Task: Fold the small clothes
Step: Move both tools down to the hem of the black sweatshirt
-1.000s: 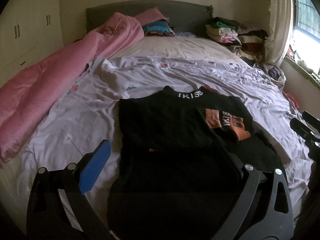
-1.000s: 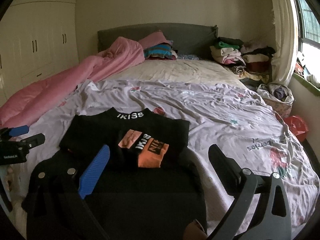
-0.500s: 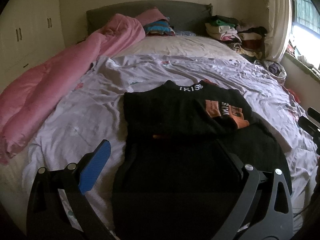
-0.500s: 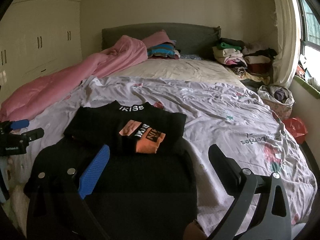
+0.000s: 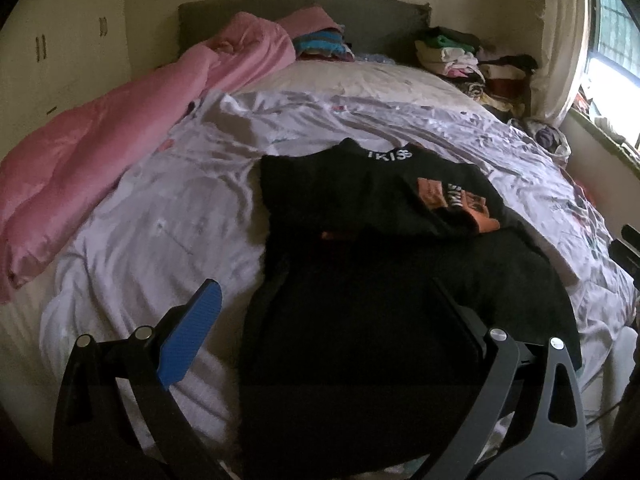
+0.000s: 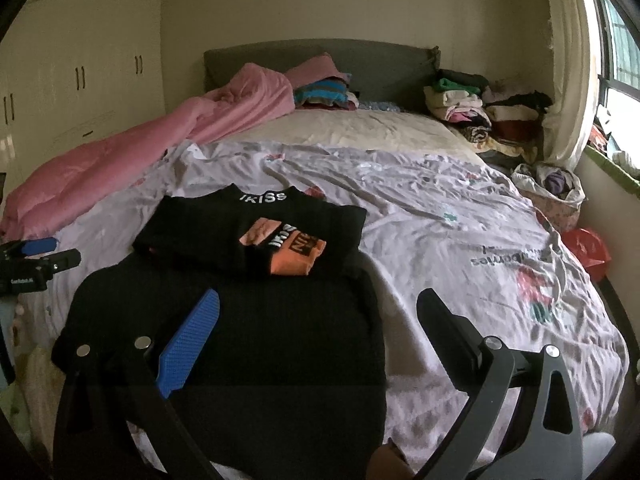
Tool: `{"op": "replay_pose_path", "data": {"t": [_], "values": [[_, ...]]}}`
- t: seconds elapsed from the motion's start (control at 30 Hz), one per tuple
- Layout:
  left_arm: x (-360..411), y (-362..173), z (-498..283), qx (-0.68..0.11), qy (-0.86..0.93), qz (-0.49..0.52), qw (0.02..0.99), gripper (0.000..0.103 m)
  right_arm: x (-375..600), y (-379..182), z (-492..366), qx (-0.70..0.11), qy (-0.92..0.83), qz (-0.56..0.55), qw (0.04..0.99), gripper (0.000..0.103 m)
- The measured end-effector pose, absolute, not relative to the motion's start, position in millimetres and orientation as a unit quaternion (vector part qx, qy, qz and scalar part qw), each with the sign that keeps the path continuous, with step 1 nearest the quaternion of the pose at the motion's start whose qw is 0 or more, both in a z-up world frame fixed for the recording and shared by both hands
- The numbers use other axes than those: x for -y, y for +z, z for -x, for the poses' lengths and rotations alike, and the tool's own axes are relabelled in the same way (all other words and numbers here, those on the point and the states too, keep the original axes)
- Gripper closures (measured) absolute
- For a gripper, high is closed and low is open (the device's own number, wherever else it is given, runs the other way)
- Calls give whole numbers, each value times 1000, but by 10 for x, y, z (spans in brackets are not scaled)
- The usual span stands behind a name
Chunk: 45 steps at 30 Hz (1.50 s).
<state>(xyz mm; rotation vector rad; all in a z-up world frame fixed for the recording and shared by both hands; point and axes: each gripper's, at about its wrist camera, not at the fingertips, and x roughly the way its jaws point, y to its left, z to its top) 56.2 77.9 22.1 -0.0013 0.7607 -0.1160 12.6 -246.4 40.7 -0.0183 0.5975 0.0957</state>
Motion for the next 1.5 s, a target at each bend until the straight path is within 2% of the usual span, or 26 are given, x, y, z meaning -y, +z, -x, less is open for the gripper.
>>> {"op": "replay_pose_path", "data": {"t": [0.7, 1.5], "values": [[-1217, 65, -290, -405, -20, 29, 914, 10, 2553, 213, -40, -318, 55, 2, 946, 5], [-1506, -346, -70, -462, -42, 59, 884, 10, 2480, -196, 31, -367, 83, 19, 926, 5]]}}
